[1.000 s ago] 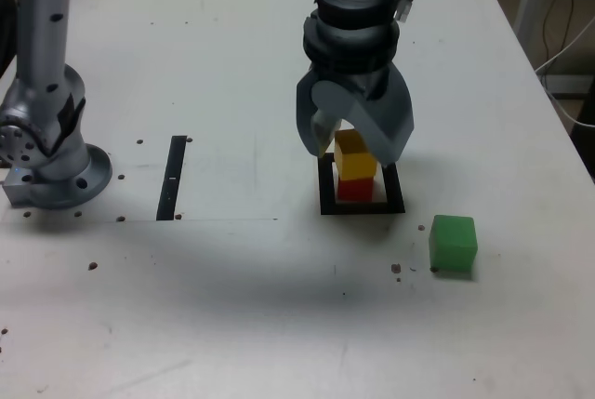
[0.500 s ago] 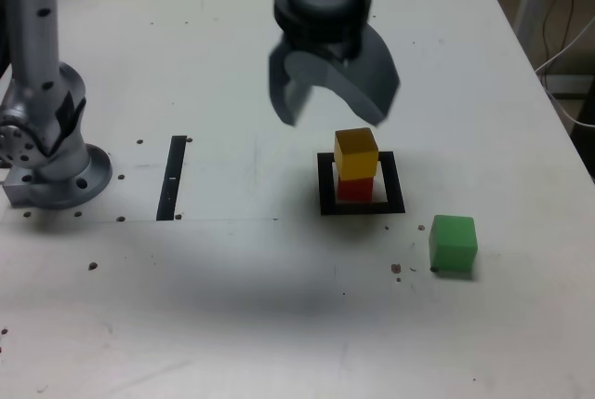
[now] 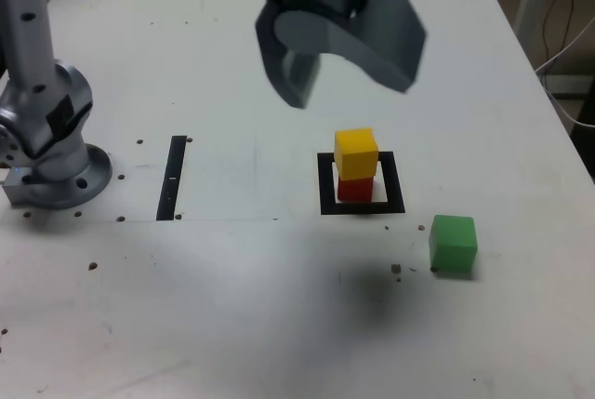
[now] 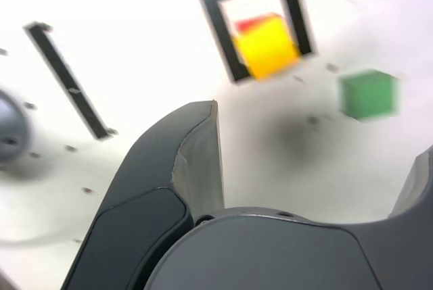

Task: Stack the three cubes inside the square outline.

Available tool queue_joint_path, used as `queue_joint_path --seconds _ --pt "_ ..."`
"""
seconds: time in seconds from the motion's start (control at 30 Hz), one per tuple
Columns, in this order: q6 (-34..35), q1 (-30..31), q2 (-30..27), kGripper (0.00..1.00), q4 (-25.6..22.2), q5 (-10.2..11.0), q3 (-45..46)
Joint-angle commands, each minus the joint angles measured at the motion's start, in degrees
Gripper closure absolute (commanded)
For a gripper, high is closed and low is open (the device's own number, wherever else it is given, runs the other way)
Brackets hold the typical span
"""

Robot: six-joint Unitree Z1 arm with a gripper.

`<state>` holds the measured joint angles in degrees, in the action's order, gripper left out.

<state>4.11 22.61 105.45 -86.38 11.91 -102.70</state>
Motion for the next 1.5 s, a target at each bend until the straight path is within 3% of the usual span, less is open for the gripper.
queue_joint_path --seconds 0.0,0.2,0.6,0.97,1.47 --pt "0.7 0.6 3.0 0.01 0.4 -0.5 -2.0" --pt "1.8 1.5 10.0 0.01 2.5 -2.7 -5.5" --pt "1.2 1.9 18.2 0.02 6.2 -3.2 -7.9" --pt "0.9 1.3 22.8 0.07 10.6 -3.7 -8.5" --pt "-0.6 -0.6 27.0 0.2 11.6 -3.8 -10.1"
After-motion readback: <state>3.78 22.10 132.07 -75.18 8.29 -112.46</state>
